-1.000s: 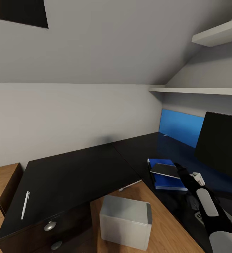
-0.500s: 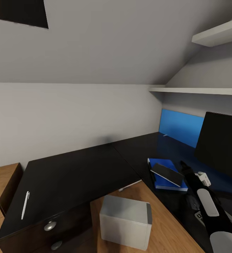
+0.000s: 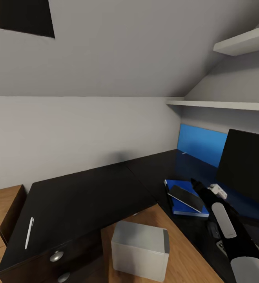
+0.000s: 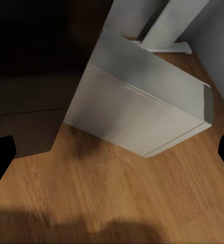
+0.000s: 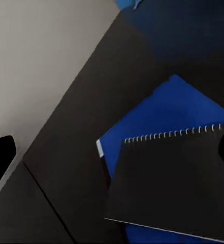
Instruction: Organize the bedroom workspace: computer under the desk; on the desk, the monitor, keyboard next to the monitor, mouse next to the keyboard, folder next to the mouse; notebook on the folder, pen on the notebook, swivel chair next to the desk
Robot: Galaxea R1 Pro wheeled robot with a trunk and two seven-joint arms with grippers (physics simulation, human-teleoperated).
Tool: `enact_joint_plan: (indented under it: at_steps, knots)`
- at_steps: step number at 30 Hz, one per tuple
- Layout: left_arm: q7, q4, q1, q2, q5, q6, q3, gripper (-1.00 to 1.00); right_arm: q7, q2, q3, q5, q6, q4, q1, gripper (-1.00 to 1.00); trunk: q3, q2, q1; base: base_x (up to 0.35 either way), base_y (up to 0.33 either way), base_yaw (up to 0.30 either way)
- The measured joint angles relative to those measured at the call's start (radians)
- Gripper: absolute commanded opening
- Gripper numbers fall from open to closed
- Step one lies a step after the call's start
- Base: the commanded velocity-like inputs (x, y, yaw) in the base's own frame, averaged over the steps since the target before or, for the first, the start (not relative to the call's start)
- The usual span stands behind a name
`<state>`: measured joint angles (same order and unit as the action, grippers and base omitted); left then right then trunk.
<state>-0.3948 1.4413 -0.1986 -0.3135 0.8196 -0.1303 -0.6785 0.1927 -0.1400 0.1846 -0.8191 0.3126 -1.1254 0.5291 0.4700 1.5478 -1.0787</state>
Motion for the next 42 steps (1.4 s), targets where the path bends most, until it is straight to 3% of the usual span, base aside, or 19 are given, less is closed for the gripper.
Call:
enact_joint_plan:
  at_steps: [3,4,11,17,24,38,42]
  knots:
    - [0.0,-0.001,0.0,0.0,0.0,0.0,0.0,1.0,0.129,0.001,-0.028,0.005,0.134,-0.102,0.0,1.0,-0.009,-0.021,0.011,0.0,0.0,0.0]
    - [0.0,-0.002,0.0,0.0,0.0,0.0,0.001,1.0,0.183,0.005,-0.041,0.005,0.213,-0.154,-0.001,1.0,-0.012,-0.028,0.015,0.0,0.0,0.0]
    - [0.0,-0.003,0.0,0.0,0.001,0.001,0.002,1.0,0.235,0.016,-0.055,0.004,0.31,-0.253,-0.044,1.0,-0.034,-0.077,0.042,0.0,0.0,0.0]
    - [0.0,-0.003,0.0,0.0,0.001,0.0,0.002,1.0,0.237,0.019,-0.066,0.005,0.317,-0.301,-0.081,1.0,-0.053,-0.119,0.065,0.0,0.0,0.0]
    - [0.0,-0.004,0.0,0.0,0.001,0.0,0.003,1.0,0.238,0.02,-0.094,0.005,0.317,-0.311,-0.09,1.0,-0.075,-0.168,0.092,0.0,0.0,0.0]
    - [0.0,-0.003,0.0,0.0,0.001,0.0,0.008,1.0,0.239,0.022,-0.105,0.003,0.314,-0.312,-0.091,1.0,-0.119,-0.266,0.146,0.0,0.0,0.008]
    - [0.0,-0.017,0.0,0.0,0.003,-0.001,0.009,1.0,0.241,0.041,-0.104,0.005,0.311,-0.313,-0.092,1.0,-0.132,-0.294,0.161,0.0,0.0,0.231]
